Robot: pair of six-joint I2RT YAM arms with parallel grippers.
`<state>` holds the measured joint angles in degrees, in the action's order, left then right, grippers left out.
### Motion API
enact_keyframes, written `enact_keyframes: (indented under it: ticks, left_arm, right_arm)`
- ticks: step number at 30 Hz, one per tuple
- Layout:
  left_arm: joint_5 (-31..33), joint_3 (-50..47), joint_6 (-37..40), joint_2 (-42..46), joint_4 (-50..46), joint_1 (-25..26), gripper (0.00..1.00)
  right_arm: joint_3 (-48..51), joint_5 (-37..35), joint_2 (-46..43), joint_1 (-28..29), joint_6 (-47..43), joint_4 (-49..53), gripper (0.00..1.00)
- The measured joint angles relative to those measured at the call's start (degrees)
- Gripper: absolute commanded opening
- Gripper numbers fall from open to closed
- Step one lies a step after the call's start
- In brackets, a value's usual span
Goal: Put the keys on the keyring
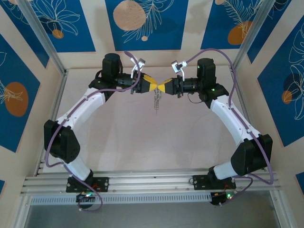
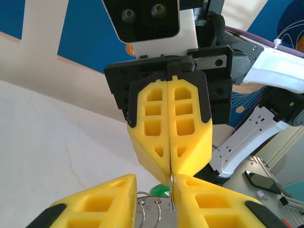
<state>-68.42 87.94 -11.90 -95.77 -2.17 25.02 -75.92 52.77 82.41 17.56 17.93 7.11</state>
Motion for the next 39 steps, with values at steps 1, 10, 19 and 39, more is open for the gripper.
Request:
enact_keyframes:
  ticks: [1, 10, 19, 39]
  left_arm:
    - [-0.2, 0.0, 0.0, 0.0, 0.0, 0.0, 0.24]
    - [-0.6, 0.0, -0.1, -0.1, 0.0, 0.5, 0.19]
    - [-1.0, 0.0, 0.1, -0.1, 0.0, 0.9, 0.01]
    - [2.9, -5.2, -11.2, -0.1, 17.5, 1.8, 0.0]
  right_arm:
    - [0.0, 0.0, 0.0, 0.0, 0.0, 0.0, 0.0]
    - [0.0, 0.0, 0.0, -0.1, 0.0, 0.0, 0.0]
    - [0.0, 0.0, 0.0, -0.4, 0.0, -0.1, 0.0]
    - [4.1, -0.4, -3.3, -4.1, 5.0, -8.2, 0.43]
